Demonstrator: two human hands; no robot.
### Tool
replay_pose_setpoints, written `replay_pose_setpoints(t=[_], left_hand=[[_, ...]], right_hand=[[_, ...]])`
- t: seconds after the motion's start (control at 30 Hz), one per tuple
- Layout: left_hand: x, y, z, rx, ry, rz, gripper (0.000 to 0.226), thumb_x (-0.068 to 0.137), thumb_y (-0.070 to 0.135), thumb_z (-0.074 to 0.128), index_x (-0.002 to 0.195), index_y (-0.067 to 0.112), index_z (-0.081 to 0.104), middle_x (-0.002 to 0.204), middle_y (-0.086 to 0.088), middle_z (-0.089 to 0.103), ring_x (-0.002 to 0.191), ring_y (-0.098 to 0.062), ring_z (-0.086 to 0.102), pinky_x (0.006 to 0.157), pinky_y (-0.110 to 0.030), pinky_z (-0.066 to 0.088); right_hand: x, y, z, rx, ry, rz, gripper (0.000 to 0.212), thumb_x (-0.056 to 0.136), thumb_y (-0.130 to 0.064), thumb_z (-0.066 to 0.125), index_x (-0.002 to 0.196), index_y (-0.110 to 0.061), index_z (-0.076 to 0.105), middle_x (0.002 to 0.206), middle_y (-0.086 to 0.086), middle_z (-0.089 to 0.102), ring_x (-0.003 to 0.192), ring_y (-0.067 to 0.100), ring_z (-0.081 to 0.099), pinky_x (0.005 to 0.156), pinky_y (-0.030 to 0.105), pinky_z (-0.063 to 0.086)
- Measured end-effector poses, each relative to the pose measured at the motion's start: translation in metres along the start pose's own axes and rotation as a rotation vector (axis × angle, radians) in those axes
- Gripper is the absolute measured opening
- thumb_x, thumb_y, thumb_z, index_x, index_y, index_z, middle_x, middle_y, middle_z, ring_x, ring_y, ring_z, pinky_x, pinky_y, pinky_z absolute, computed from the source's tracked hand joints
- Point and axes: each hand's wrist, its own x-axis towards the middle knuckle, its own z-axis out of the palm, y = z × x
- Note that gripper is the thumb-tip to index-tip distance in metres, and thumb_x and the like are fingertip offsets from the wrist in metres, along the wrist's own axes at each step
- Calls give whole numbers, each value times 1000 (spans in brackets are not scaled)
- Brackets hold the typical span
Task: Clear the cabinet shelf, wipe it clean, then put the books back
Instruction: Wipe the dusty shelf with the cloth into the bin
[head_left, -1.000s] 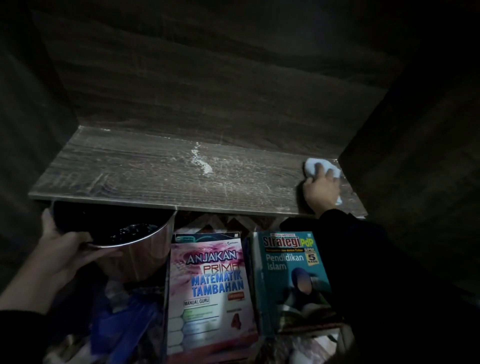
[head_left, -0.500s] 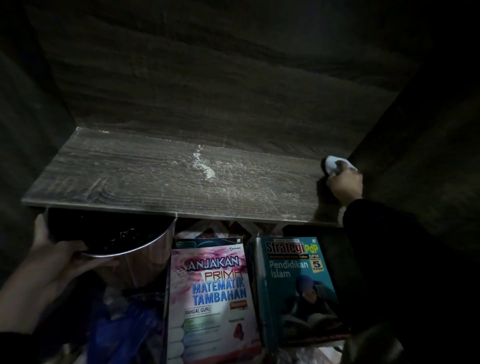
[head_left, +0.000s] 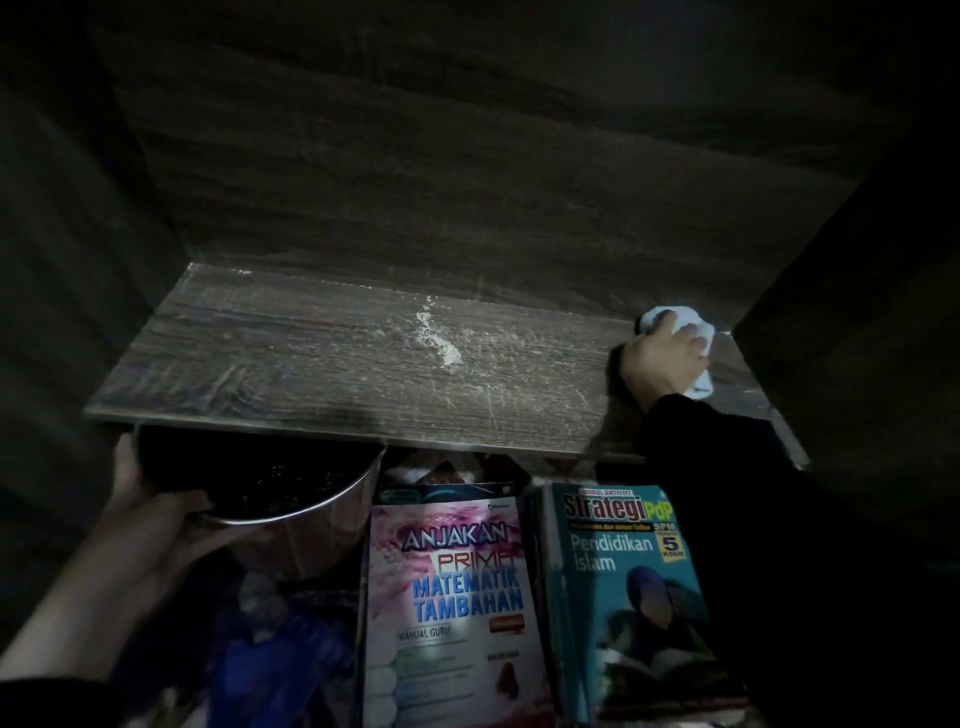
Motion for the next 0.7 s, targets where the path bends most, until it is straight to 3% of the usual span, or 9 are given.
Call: replay_pose_setpoints(t=[0.07,0.13,0.23,0.33,0.47,0.6,0.7], left_hand=[[-22,26,17,24,-43,-15,73,85,-17,41,126,43,41,131,-4,50,113,-46,56,76,-65,51],[-33,38,28,-19,-25,-19,75,84,-24,31,133,32,37,127,-3,45,96,-45,58,59,-60,53],[-41,45,36,-85,-26,-51,86,82,-28,25,143,33,27,136,-5,39,81,-37,55,43,-51,53],[-38,44,34,-76,-14,-72,89,82,-27,26,145,36,23,148,-6,33,83,-37,56,42,-49,54],[-36,45,34,-82,-29,-72,85,81,-28,26,140,32,28,147,-6,35,94,-37,54,41,-45,54],[-39,44,35,-94,-35,-65,77,79,-27,26,128,32,36,141,-6,41,101,-40,55,40,-39,53],[-36,43,34,-80,-31,-65,82,79,-27,26,137,31,30,143,-6,39,107,-41,53,42,-40,54]], right_hand=[[-15,-30,11,-19,-24,1,58,91,-24,39,143,-2,28,146,34,24,135,44,24,108,46,21],[-30,-55,17,-21,-46,-1,65,86,-28,23,145,-1,23,149,34,18,137,44,19,110,47,18],[-50,-87,26,-22,-74,-52,60,92,-25,29,146,1,21,149,34,16,138,45,18,110,49,18],[-72,-117,31,-27,-97,-115,59,93,-21,29,147,1,19,149,35,14,138,47,16,110,50,16],[-98,-150,31,-31,-164,-210,64,94,-25,42,147,-1,15,151,34,11,139,46,13,111,51,15],[-120,-175,34,-12,-193,-304,61,95,-25,36,149,-4,14,152,33,9,140,46,10,112,52,12],[-135,-190,34,6,-207,-395,59,96,-26,35,149,-6,16,153,31,10,140,45,11,112,51,13]])
